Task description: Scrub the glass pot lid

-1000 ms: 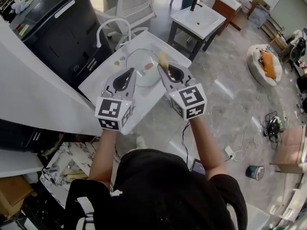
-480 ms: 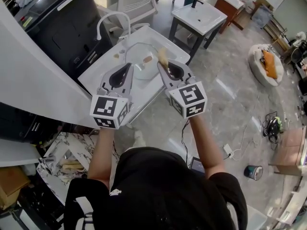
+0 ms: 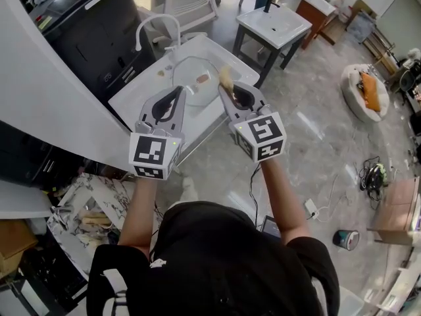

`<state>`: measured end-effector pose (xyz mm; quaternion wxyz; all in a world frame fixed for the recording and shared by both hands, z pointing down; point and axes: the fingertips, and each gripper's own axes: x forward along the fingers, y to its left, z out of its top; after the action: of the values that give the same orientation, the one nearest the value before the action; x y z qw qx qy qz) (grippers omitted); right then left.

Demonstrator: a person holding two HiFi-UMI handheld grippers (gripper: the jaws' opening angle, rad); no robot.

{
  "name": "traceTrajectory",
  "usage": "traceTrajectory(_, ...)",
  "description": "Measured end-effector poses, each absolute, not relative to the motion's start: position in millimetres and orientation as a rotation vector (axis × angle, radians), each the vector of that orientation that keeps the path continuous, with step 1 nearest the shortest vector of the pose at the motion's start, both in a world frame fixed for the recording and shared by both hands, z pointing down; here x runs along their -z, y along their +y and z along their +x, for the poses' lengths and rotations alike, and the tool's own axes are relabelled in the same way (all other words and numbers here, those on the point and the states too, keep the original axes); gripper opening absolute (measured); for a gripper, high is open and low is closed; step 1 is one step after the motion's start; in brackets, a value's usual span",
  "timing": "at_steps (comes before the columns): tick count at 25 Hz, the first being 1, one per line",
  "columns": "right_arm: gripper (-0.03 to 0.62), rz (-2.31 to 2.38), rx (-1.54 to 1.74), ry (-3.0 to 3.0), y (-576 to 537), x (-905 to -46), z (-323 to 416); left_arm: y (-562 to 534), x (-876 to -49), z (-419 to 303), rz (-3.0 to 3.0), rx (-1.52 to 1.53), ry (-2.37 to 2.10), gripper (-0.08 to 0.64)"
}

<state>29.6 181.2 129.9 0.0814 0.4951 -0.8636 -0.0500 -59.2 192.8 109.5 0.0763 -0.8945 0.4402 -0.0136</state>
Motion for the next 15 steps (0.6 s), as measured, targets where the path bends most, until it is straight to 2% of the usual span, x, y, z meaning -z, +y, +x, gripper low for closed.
traceTrajectory(15, 0.029, 1.424, 0.171, -2.585, 196.6, -138.7, 17.9, 209.0, -116.0, -63.4, -2.674, 0.052, 1.350, 0.006)
